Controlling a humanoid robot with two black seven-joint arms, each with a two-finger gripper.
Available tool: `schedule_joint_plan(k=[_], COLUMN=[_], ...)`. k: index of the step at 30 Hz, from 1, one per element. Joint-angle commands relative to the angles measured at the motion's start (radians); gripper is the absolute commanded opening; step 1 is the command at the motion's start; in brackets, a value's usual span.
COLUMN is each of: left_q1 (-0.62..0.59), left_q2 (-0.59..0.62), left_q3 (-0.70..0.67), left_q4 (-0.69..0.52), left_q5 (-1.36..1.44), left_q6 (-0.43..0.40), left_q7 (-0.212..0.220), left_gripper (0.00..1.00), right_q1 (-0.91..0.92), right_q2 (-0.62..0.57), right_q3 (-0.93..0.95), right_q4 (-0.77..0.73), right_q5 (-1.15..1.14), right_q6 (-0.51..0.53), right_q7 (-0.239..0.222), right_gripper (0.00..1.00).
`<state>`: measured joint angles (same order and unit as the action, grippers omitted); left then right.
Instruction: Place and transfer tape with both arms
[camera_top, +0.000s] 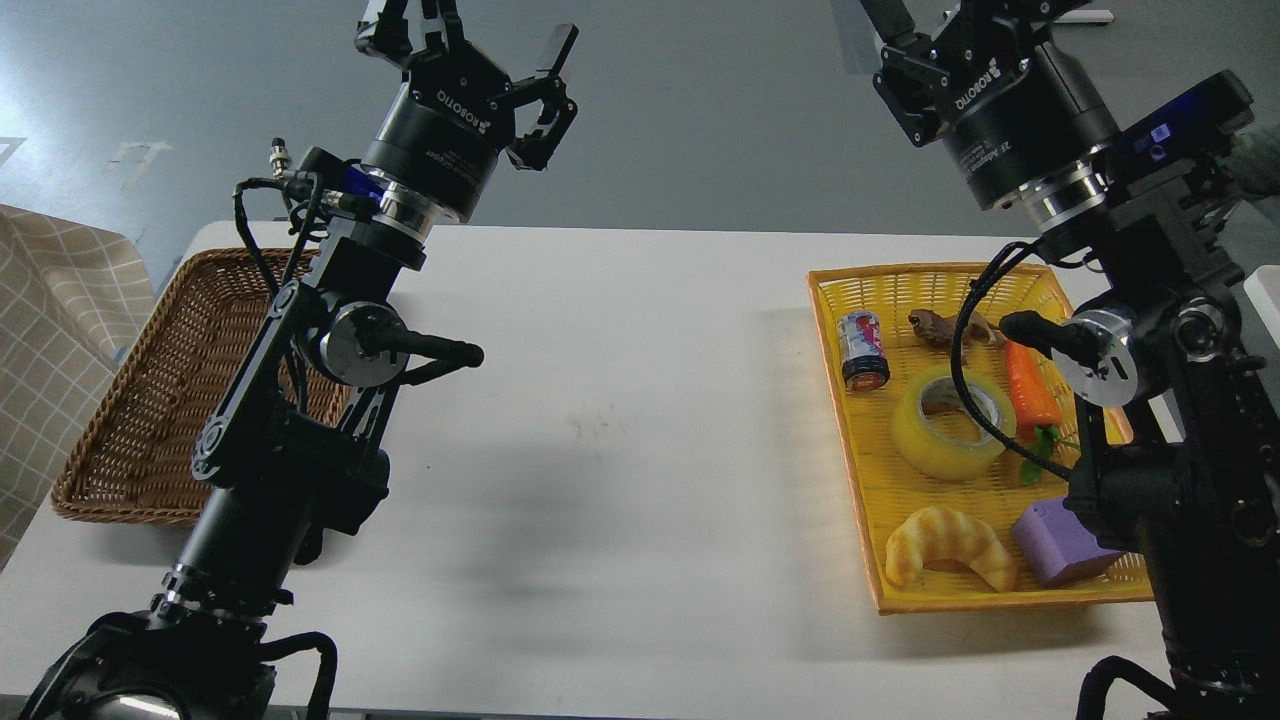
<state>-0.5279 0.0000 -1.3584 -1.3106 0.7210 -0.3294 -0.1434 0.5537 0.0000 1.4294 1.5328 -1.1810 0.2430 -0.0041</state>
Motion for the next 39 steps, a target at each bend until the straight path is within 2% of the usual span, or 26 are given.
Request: schedule_joint_plan(k=[1, 22, 39], left_q1=[0.0, 0.014, 0.02], left_q2=[0.0, 0.0, 0.0], left_q3=[0.001, -0.001, -0.002], left_q4=[-0.002, -0.002, -0.001], left_q5=[0.0, -0.011, -0.012], left_q6=[-0.008, -0.051, -0.051], left_q7=[0.001, 0.002, 0.001], left_gripper=[0.98, 0.98, 0.98], right_q1=[0.0, -0.023, -0.02], right_q2=[0.0, 0.0, 0.0], right_q3=[0.0, 0.005, -0.004], right_q4=[0.001, 0.03, 0.032], right_q5=[0.001, 0.004, 0.004], right_q6=[0.001, -0.002, -0.004], right_q7=[0.001, 0.003, 0.003], right_gripper=[1.0, 1.0, 1.0])
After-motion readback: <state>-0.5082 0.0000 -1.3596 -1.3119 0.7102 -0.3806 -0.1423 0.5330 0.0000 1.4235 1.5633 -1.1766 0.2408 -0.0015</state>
